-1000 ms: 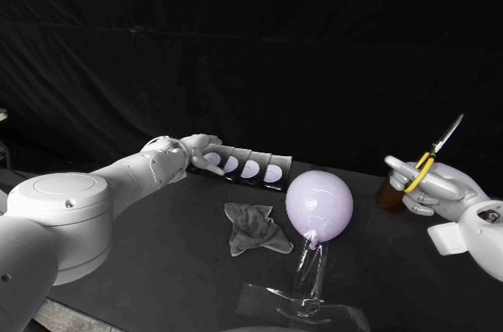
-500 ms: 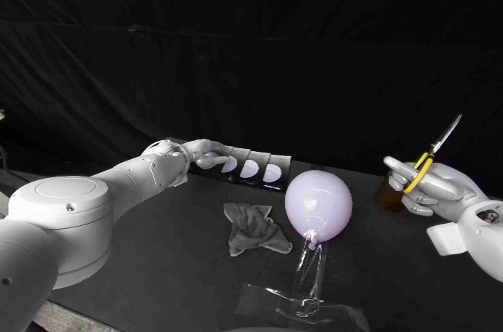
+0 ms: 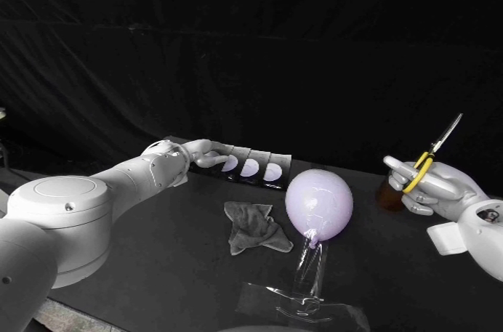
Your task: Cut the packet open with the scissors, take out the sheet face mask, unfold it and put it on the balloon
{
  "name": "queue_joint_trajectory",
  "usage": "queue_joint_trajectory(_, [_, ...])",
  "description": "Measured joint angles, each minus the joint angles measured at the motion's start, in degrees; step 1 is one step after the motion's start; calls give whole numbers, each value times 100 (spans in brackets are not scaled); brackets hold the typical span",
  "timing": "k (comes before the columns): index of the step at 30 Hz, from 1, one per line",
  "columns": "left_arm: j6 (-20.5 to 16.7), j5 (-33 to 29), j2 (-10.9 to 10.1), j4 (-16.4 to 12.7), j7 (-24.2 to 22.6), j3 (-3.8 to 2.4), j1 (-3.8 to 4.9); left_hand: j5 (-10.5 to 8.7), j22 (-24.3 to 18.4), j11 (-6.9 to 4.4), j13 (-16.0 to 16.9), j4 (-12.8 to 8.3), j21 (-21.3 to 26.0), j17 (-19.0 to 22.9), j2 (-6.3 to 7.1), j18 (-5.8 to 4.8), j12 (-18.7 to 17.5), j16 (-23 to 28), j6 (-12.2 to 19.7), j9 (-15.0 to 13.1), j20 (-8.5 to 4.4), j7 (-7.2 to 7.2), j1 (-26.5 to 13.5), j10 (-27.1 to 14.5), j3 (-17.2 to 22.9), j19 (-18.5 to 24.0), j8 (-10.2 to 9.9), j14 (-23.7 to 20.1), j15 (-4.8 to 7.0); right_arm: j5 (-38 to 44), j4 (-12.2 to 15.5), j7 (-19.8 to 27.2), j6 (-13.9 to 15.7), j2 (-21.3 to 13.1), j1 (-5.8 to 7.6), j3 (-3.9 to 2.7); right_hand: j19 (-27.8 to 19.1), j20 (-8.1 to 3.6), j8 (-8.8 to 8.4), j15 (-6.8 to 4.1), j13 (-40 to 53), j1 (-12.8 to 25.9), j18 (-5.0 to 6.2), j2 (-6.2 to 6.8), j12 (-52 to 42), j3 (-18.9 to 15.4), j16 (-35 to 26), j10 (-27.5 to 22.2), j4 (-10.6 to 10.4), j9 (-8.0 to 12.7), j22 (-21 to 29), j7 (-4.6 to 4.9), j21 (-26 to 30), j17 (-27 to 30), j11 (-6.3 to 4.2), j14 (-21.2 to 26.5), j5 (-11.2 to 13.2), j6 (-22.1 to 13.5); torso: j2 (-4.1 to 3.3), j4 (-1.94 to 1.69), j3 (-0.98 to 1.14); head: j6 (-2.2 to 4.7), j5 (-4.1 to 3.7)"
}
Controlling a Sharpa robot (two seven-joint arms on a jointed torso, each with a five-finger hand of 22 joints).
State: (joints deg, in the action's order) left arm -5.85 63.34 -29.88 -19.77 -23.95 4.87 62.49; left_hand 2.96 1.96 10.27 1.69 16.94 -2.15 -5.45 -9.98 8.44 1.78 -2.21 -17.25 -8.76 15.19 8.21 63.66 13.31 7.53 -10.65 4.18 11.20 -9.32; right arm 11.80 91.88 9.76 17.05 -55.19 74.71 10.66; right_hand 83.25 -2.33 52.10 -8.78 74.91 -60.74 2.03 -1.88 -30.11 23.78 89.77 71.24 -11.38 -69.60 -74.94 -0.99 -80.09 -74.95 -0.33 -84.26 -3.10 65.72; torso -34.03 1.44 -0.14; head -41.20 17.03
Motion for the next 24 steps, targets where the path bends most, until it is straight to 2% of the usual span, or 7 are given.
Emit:
queue_joint_trajectory(8, [-12,4,-39,38,38,6,-146,0,-9,8,0,-3,5,20,0,0,0,0,59,31,18,-1,0,-8,16,21,-24,-23,-23,18,8,0,-12,-6,0,0,-9,9,6,8,-1,-12,0,-3,0,16,0,0,18,-35,4,-2,0,5,0,-8,0,-2,-1,2,-2,-30,-8])
queue_joint_trajectory(17, [-38,-6,-154,-72,70,3,-171,0,-18,29,0,-3,7,34,19,0,0,0,59,30,37,-1,-19,-30,48,42,-24,-42,-42,36,12,0,-27,1,0,0,-9,9,23,10,2,-4,-1,-11,0,11,-1,0,25,-35,2,-3,0,3,0,-9,0,-2,-2,-3,-3,-48,3])
queue_joint_trajectory(21, [-27,-10,-236,-178,99,2,-171,0,-20,29,0,5,22,30,65,49,0,0,58,30,37,-1,-65,-30,88,42,-24,-24,-63,43,16,0,-34,1,0,0,-10,9,23,10,3,-2,-2,-12,0,11,-1,0,25,-35,0,-3,0,-1,0,-9,0,-3,-2,1,-2,-54,19])
queue_joint_trajectory(22, [-21,-13,-271,-218,111,1,-171,1,-19,63,2,1,3,18,120,84,0,0,45,23,39,3,-74,5,92,40,-24,10,-97,46,19,0,-35,0,0,0,-10,10,23,11,4,4,-1,-19,0,11,-1,0,26,-35,0,-3,0,-1,0,-10,0,-3,-2,2,-2,-54,22])
queue_joint_trajectory(24, [-10,-19,-332,-290,129,0,-171,1,-18,104,8,-11,-20,6,148,84,0,0,1,8,61,13,-72,46,103,18,-23,28,-115,51,24,0,-38,-3,0,0,-10,10,22,11,4,4,-2,-19,0,11,-1,0,26,-35,0,-3,0,-1,0,-10,0,-3,-2,3,1,-58,29])
